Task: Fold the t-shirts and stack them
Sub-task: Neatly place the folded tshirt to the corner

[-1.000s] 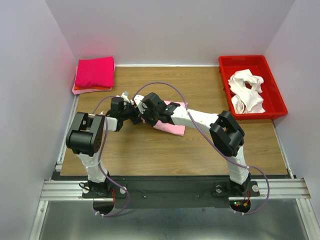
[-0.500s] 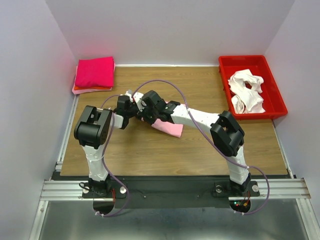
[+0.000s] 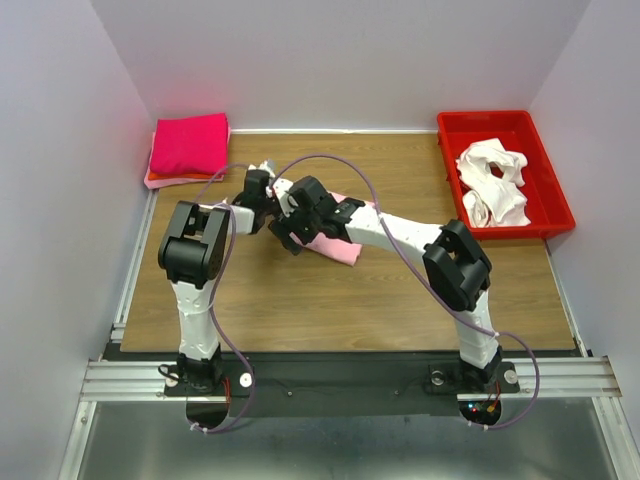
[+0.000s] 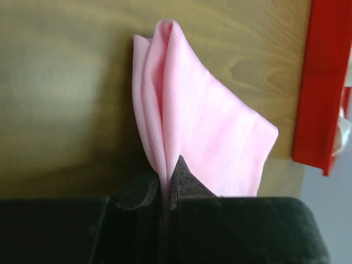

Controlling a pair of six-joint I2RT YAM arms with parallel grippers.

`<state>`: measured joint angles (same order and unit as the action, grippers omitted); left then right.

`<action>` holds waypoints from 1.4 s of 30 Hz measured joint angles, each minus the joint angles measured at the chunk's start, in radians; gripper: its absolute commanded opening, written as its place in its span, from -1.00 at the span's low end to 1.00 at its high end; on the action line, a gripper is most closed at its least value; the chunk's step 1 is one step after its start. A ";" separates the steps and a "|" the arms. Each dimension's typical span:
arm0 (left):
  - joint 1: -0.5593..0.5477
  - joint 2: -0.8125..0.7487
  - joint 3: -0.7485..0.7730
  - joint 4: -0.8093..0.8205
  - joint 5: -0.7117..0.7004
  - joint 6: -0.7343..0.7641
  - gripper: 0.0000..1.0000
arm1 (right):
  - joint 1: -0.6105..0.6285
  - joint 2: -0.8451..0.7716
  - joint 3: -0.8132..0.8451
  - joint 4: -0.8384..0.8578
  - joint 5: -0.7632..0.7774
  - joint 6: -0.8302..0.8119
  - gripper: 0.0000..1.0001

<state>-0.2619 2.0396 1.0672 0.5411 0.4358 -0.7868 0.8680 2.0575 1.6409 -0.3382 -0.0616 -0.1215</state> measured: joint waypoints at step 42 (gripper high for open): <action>0.266 0.285 1.226 -0.752 -0.381 0.947 -1.00 | -0.265 -0.195 -0.152 -0.059 -0.045 0.063 1.00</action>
<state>0.0036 2.3245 2.2936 -0.2104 0.0547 0.1604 0.6033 1.8626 1.4891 -0.3969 -0.1066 -0.0589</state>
